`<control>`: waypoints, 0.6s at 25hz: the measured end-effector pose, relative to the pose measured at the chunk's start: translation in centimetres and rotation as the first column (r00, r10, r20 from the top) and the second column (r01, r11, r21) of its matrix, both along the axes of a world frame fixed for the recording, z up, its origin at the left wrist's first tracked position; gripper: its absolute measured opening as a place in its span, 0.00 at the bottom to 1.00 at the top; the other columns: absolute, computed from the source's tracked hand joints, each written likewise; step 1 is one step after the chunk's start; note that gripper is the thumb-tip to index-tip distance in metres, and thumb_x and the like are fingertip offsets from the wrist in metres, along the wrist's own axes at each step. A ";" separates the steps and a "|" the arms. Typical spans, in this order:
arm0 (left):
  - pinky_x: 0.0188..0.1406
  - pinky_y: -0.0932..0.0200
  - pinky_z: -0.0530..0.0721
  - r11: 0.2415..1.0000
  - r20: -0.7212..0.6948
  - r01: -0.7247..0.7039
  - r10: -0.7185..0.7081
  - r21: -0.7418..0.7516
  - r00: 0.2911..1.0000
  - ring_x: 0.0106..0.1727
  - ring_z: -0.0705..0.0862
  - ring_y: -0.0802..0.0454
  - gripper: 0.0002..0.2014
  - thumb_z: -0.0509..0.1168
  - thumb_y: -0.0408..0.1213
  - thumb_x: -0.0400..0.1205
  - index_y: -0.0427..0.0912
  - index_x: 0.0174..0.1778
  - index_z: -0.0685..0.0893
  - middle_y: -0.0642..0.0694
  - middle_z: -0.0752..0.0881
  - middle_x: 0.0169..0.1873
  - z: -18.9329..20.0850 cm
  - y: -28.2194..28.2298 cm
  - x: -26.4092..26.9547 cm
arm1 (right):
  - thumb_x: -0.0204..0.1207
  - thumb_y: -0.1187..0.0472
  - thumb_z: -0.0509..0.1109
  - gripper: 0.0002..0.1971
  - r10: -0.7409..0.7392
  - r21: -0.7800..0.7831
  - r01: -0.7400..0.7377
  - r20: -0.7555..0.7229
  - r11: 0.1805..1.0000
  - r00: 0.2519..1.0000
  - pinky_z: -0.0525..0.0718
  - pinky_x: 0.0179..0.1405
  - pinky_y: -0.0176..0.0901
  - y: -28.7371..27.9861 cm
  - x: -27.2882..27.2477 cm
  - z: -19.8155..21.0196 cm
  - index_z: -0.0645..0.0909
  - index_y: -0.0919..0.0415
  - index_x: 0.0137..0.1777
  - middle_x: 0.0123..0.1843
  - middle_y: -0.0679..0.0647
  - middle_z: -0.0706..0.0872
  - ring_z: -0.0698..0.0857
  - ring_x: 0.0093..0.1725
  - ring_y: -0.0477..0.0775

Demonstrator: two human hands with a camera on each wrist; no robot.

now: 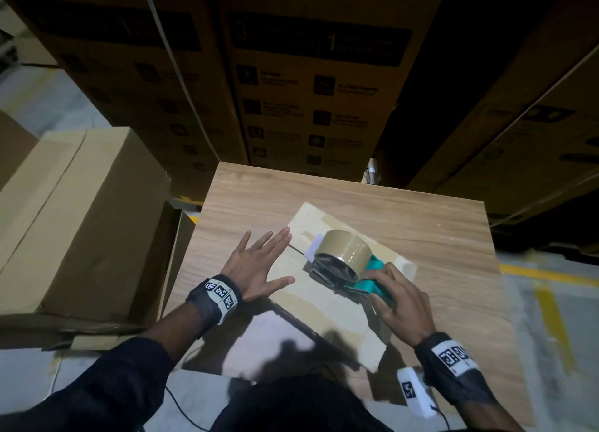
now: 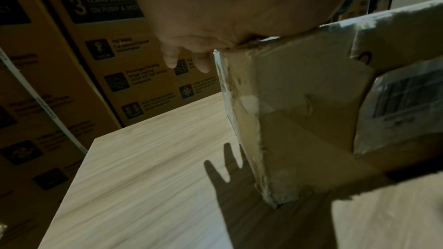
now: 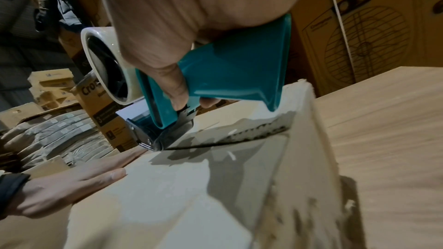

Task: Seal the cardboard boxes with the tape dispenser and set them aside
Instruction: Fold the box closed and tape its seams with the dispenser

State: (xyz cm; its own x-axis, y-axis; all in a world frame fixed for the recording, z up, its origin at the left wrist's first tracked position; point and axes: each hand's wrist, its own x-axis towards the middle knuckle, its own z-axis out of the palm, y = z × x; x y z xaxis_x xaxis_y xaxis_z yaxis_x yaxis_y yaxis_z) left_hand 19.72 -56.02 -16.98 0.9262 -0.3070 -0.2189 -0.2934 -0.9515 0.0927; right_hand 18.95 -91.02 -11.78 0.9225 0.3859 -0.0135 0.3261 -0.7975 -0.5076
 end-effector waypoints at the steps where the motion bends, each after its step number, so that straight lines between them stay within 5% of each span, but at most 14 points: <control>1: 0.87 0.29 0.49 1.000 0.000 0.006 -0.006 0.000 1.000 0.91 0.50 0.50 0.48 0.41 0.78 0.82 0.54 0.91 0.37 0.59 0.37 0.90 0.0 0.1 0.0 | 0.75 0.61 0.79 0.25 -0.008 -0.002 0.008 -0.003 1.000 1.000 0.87 0.28 0.46 -0.7 -0.4 0.0 0.75 0.32 0.62 0.50 0.36 0.73 0.79 0.38 0.41; 15: 0.88 0.31 0.45 0.997 0.053 0.064 -0.066 0.049 0.996 0.91 0.44 0.48 0.55 0.42 0.81 0.79 0.42 0.91 0.48 0.46 0.45 0.90 0.2 -1.1 0.3 | 0.72 0.64 0.80 0.32 -0.100 -0.020 0.099 -0.046 0.995 0.994 0.90 0.33 0.51 -5.5 -3.2 -1.0 0.72 0.28 0.63 0.54 0.37 0.76 0.82 0.41 0.45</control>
